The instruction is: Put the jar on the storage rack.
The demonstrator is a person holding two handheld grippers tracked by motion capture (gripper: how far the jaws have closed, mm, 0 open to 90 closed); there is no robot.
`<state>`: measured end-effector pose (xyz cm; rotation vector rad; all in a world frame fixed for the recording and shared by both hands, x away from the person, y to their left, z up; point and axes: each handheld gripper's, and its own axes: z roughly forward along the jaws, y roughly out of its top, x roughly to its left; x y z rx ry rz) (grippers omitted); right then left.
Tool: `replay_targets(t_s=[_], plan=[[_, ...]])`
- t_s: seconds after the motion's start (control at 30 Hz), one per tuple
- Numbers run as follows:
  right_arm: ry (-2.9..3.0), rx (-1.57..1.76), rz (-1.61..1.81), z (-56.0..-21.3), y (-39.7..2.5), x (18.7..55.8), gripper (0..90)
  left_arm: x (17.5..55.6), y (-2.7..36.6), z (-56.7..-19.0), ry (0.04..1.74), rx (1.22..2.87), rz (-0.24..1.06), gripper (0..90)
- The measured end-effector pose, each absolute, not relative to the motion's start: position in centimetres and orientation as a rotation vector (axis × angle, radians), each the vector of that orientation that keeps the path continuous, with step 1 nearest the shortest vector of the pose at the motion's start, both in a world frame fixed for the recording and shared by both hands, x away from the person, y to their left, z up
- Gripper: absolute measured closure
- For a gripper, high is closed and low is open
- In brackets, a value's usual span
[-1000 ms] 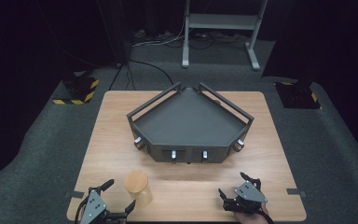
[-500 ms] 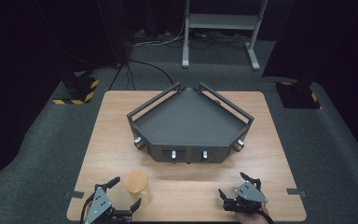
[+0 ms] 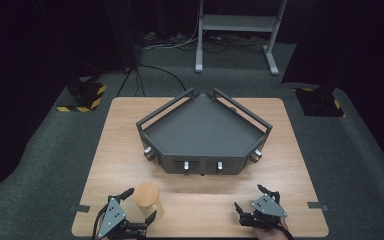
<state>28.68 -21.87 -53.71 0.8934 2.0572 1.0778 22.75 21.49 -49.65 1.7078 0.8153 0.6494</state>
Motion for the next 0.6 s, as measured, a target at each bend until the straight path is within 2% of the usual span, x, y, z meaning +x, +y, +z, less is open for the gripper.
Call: replay_targets(t_s=[0.33,0.6], plan=[[2.054,0.891,1.083,-53.70,-21.92,28.68,0.8,23.09,21.26,-49.95,0.825,1.700,0.640,0.9],[2.053,0.893,1.084,-53.70,-21.93,28.68,0.8,23.41,21.05,-50.35,0.832,1.691,0.627,5.5]])
